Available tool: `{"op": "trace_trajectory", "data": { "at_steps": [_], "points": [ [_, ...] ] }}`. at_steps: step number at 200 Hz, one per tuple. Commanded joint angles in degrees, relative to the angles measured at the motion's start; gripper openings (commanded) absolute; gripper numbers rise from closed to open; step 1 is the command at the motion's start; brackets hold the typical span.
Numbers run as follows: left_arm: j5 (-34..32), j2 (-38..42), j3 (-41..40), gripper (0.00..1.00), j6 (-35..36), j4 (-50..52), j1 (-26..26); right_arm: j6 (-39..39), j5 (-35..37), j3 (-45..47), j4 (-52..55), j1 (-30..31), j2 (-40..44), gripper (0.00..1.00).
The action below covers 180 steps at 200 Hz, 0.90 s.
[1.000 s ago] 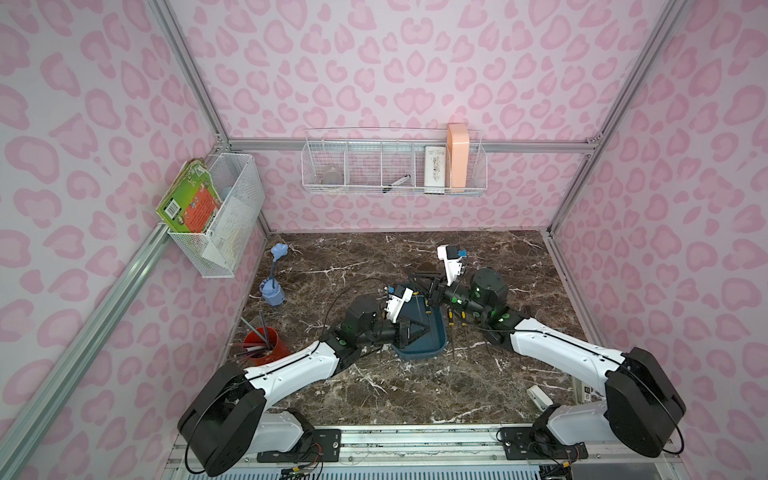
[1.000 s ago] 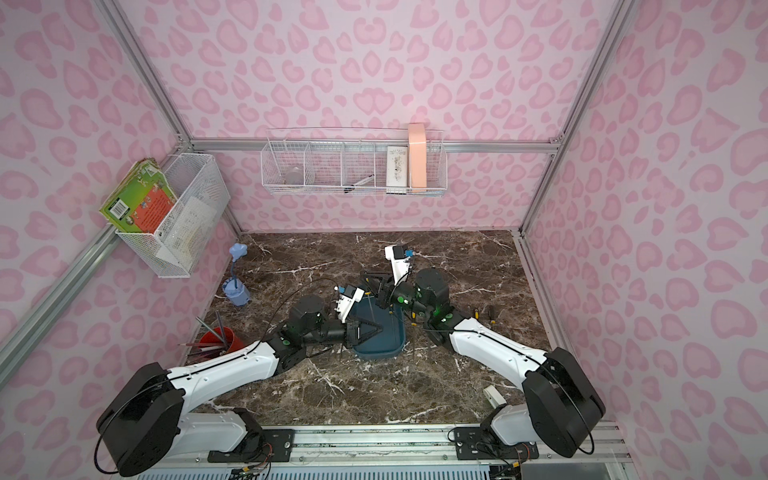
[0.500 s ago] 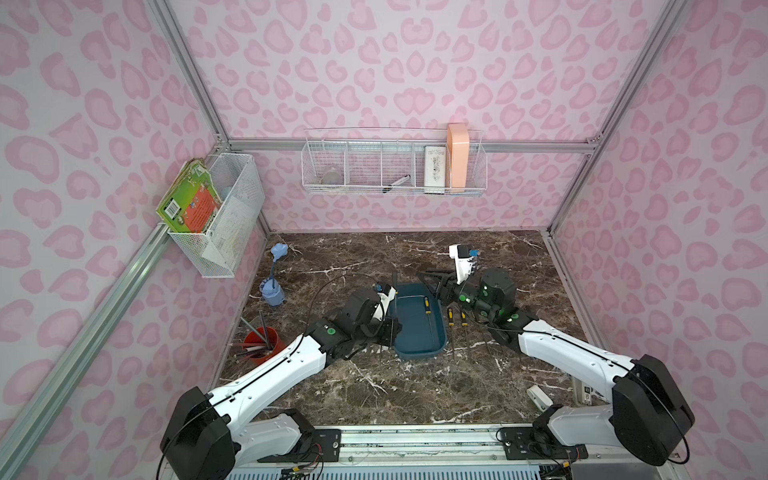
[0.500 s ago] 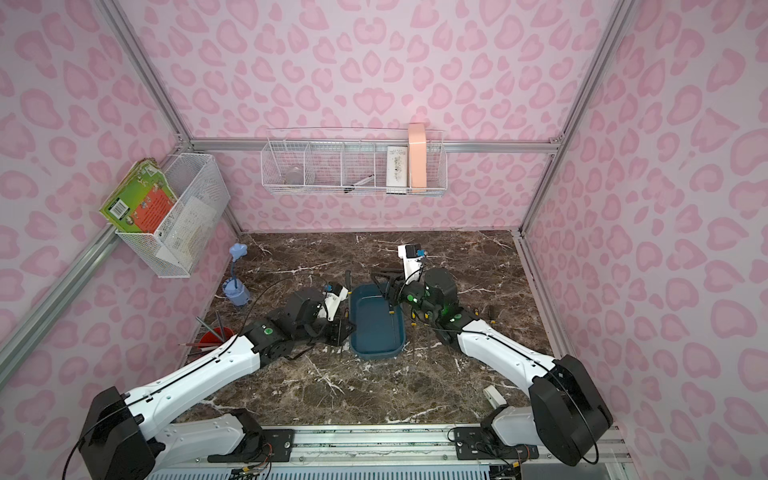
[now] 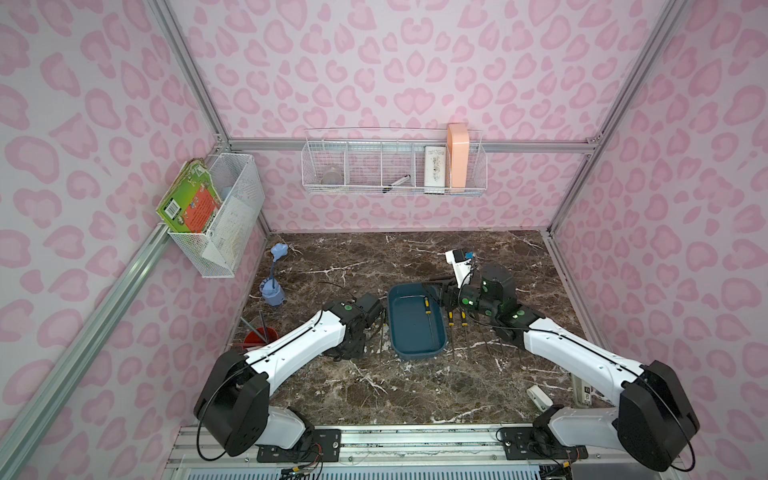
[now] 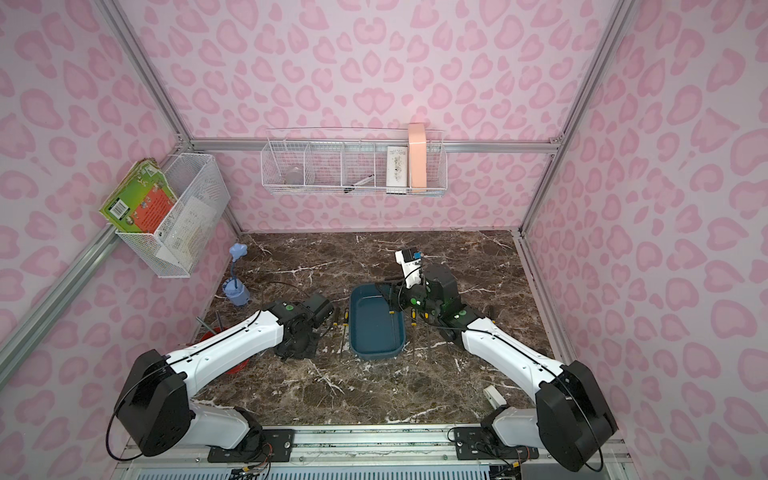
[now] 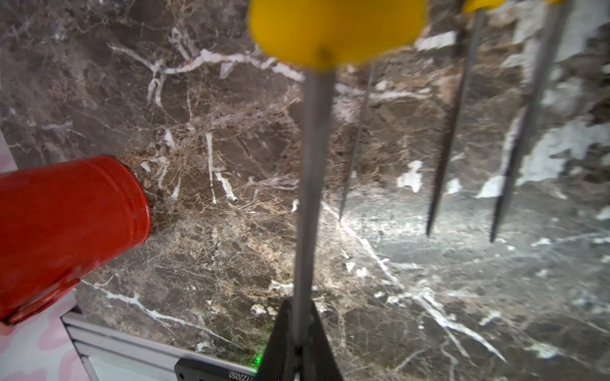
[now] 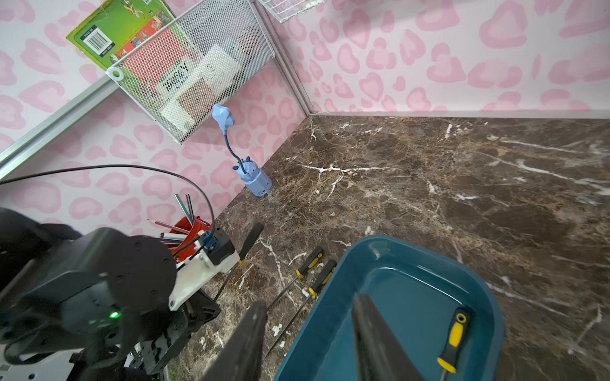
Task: Take the file tool out of the storage box
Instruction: Place the file tool at the center of the board.
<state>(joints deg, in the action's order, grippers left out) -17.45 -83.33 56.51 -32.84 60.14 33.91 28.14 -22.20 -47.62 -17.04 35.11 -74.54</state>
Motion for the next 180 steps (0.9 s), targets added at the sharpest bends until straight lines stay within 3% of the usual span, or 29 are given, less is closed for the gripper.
{"op": "trace_trajectory", "data": {
  "at_steps": [1, 50, 78, 180],
  "points": [
    [0.0, -3.2, 0.4, 0.00, 1.3, 0.6, -2.1, -0.9, 1.2, 0.7, -1.5, -0.2, 1.6, 0.43],
    [1.0, -12.8, 1.3, 0.00, 4.1, -1.7, -5.4, -0.6, 0.8, 0.9, -2.3, -0.6, 1.4, 0.43],
    [5.4, -14.8, 1.2, 0.00, 7.1, -4.0, -6.7, -0.2, -0.5, 0.3, -2.3, -0.5, 0.0, 0.43],
    [8.6, -22.8, 7.6, 0.00, 10.7, 0.2, -9.2, 1.0, -2.5, -0.7, -2.4, -0.5, 0.1, 0.43]
  ]
}}
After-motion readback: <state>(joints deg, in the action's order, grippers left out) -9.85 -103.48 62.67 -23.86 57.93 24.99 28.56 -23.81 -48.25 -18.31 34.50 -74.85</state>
